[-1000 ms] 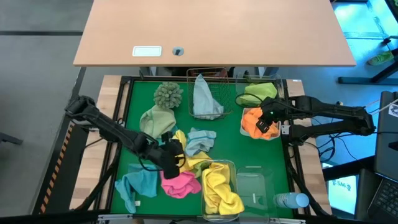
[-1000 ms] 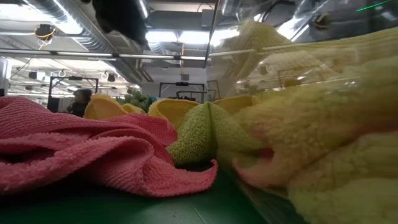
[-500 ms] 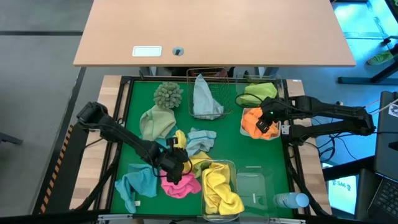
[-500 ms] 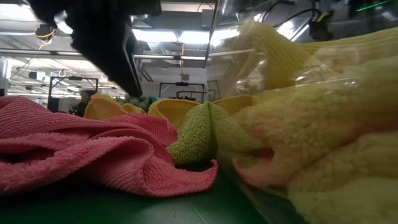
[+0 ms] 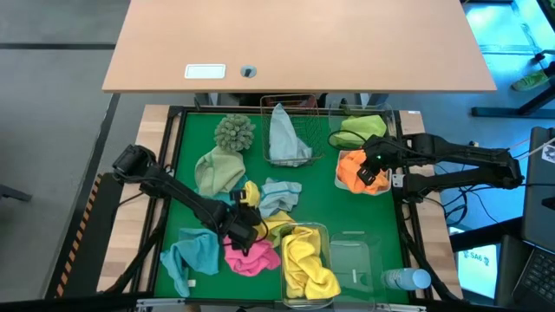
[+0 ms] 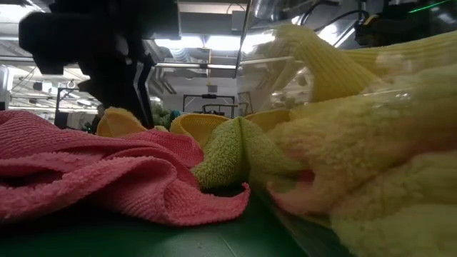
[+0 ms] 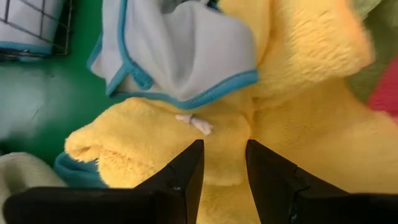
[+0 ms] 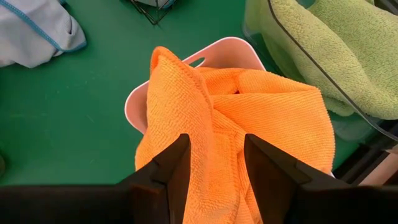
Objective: Sort microfiber towel by color & place in baskets
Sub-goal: Put the yellow microfiber towel into the bottom left transparent bin
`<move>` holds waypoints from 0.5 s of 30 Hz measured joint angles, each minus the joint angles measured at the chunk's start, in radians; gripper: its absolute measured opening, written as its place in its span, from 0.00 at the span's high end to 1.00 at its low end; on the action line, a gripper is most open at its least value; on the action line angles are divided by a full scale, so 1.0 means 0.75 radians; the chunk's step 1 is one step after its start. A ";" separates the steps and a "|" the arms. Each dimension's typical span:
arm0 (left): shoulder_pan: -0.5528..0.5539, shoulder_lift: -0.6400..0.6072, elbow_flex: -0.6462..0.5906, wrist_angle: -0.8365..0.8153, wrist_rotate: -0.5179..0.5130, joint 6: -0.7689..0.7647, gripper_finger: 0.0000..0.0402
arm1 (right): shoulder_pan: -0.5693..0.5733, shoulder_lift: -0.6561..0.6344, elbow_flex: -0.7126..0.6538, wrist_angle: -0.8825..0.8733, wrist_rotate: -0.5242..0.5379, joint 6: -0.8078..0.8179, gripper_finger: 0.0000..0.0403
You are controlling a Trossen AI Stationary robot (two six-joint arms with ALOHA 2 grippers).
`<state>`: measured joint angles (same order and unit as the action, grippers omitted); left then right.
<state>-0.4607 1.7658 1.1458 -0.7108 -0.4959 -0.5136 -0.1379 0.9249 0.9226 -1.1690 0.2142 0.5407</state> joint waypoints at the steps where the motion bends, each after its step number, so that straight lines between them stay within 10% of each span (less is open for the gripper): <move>1: 0.001 0.001 0.000 -0.010 -0.005 0.000 0.72 | 0.000 0.000 0.000 0.000 0.000 0.000 0.63; 15: 0.029 0.001 0.000 -0.080 -0.086 0.079 0.71 | 0.000 0.000 0.000 0.000 -0.009 0.000 0.63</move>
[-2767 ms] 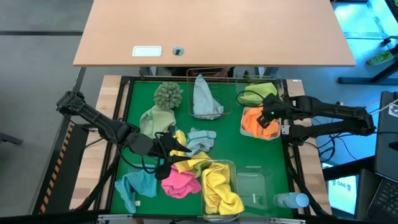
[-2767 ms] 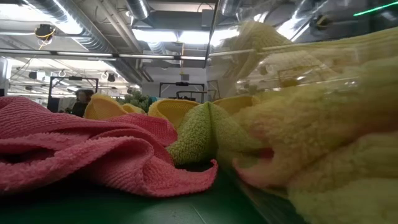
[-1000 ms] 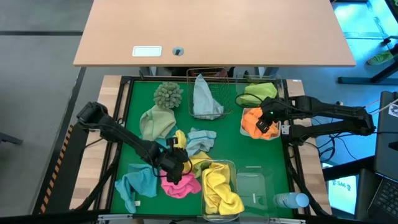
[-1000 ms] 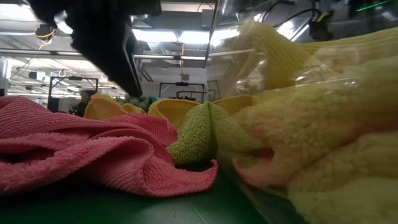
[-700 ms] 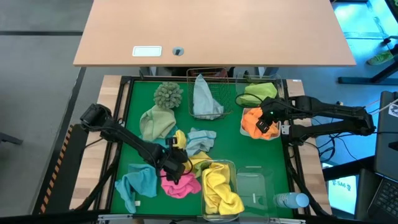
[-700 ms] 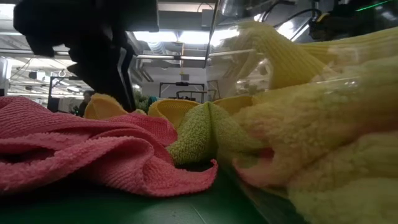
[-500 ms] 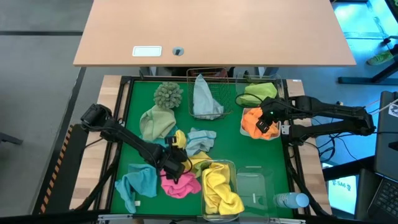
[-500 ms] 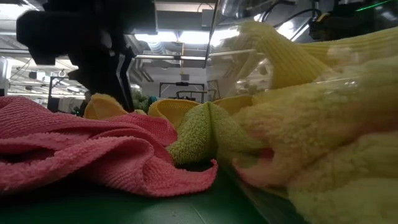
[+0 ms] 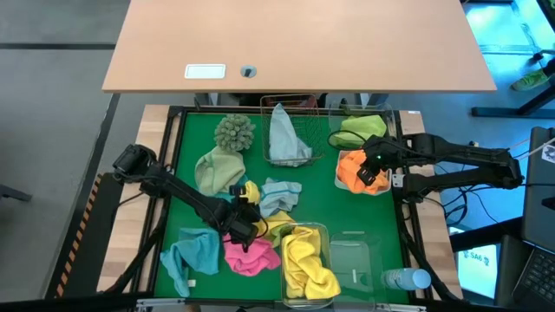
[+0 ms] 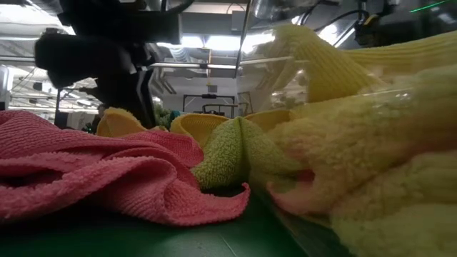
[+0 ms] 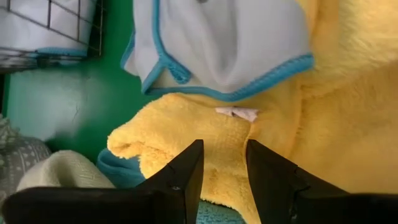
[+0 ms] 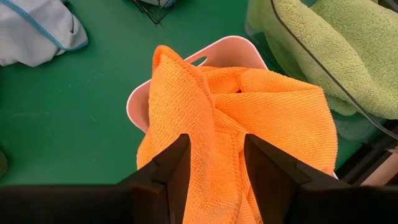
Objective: Sort microfiber towel by color & place in baskets
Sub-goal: Put the yellow microfiber towel into the bottom left transparent bin
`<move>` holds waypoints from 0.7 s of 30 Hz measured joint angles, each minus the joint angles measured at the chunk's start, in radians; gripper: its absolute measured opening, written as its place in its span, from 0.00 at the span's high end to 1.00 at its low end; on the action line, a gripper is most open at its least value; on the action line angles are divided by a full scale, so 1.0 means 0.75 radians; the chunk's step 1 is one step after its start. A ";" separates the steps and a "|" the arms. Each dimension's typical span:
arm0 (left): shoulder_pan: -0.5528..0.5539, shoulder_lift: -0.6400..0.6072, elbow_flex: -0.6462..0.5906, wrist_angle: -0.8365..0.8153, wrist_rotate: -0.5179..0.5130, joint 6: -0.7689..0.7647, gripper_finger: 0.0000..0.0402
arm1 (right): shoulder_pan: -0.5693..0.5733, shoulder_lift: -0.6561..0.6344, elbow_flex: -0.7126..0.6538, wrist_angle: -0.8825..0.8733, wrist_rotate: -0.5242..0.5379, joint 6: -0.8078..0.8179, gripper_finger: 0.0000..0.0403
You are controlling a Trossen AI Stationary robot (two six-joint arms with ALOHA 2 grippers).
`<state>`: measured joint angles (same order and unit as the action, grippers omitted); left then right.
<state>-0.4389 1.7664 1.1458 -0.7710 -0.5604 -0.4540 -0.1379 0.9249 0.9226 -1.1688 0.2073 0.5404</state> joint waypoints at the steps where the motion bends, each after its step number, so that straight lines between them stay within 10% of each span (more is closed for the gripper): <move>1: 0.006 0.000 0.000 0.000 0.002 -0.022 0.70 | 0.000 0.000 0.000 0.000 0.000 0.000 0.63; 21: 0.056 0.072 -0.015 0.043 0.113 -0.192 0.48 | 0.000 0.001 0.000 -0.001 -0.024 0.000 0.63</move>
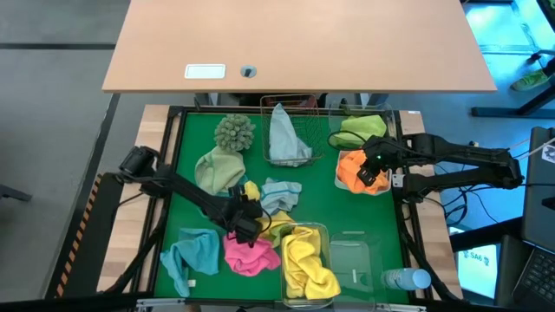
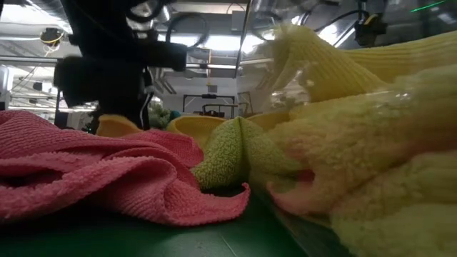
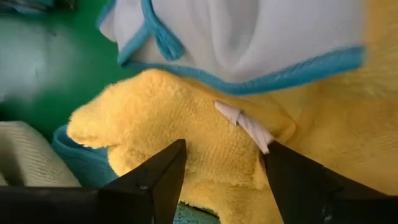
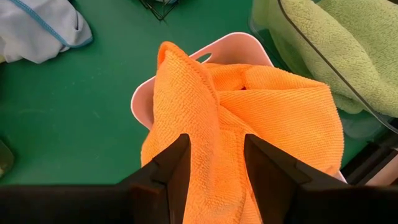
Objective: Sort microfiber towel by color & place in baskets
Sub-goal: Put the yellow microfiber towel into the bottom left transparent bin
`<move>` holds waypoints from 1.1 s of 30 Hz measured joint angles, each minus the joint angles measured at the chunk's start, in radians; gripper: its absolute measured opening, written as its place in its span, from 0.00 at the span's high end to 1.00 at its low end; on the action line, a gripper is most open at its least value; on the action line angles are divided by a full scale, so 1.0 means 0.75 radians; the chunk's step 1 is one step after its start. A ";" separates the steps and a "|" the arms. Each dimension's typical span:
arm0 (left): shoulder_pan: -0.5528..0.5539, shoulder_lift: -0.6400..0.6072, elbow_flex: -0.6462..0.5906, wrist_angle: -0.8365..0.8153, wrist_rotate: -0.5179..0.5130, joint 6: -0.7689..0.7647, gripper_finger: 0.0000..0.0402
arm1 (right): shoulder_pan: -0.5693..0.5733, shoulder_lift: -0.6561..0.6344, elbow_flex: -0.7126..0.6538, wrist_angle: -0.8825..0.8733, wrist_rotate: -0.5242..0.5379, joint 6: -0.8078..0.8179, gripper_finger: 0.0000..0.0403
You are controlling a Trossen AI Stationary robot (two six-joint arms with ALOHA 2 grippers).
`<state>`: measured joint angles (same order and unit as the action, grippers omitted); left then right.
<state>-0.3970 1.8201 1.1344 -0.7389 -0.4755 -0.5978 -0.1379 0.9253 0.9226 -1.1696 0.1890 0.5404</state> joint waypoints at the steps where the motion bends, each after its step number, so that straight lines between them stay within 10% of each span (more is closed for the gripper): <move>1: 0.004 0.010 -0.001 0.000 0.006 -0.004 0.49 | 0.000 0.000 0.000 0.000 -0.001 0.000 0.63; 15: -0.001 0.013 0.053 -0.013 0.043 0.008 0.98 | 0.000 0.000 0.000 -0.001 -0.001 0.000 0.63; 33: -0.054 0.013 0.659 -0.458 0.029 0.163 1.00 | 0.000 0.000 0.000 0.000 -0.001 0.000 0.63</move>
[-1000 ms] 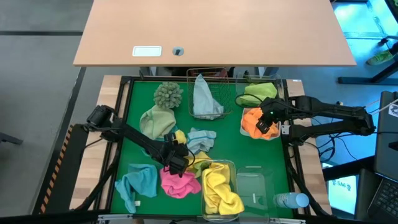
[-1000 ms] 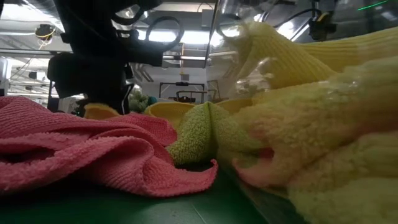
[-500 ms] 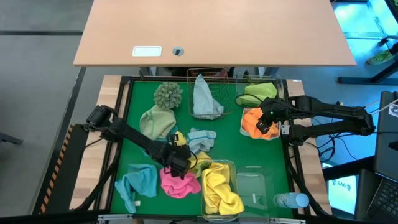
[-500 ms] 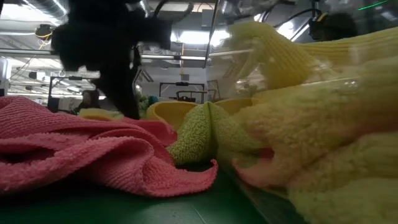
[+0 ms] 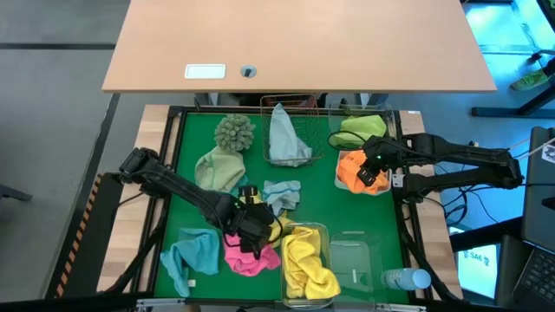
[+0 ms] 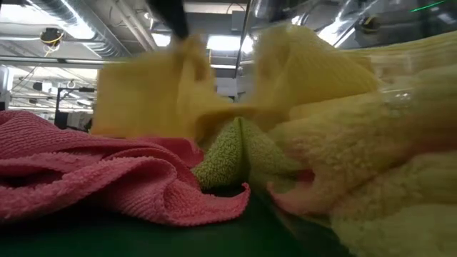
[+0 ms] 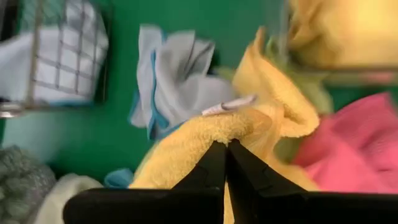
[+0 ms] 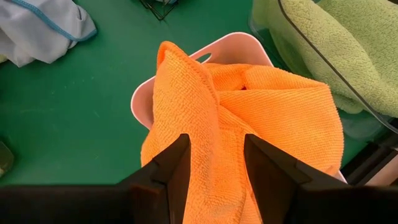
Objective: Sort microfiber towel by color & place in baskets
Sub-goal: Put the yellow microfiber towel into the bottom left transparent bin
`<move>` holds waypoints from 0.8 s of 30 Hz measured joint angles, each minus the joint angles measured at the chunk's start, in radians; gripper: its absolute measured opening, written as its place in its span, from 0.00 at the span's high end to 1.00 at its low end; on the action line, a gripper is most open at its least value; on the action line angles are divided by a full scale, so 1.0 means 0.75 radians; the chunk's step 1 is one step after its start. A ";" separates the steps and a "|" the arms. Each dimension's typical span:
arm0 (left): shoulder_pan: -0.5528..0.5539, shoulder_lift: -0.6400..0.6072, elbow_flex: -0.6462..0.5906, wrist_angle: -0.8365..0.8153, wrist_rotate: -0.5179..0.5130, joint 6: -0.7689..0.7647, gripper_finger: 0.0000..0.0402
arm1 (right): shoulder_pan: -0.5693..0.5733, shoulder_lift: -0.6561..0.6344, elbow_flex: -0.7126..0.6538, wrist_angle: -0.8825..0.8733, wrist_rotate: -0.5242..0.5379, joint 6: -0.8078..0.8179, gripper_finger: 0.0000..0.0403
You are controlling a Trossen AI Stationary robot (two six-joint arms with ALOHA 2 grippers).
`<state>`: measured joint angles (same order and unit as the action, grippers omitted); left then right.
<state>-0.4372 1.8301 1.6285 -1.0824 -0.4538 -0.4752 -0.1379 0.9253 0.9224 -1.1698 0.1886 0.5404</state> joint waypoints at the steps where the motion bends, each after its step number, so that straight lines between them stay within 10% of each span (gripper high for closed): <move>1: -0.005 0.000 0.044 -0.015 0.000 0.015 1.00 | 0.000 0.000 0.000 0.000 0.000 0.000 0.63; 13: -0.059 -0.001 0.472 0.055 -0.023 0.092 1.00 | 0.000 0.000 0.000 0.000 0.000 0.000 0.63; 24: -0.113 0.010 0.516 0.372 0.066 0.193 1.00 | 0.000 0.000 0.000 0.001 0.001 0.000 0.63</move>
<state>-0.5218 1.8376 2.0155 -0.8034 -0.4045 -0.3302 -0.1379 0.9253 0.9225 -1.1694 0.1890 0.5404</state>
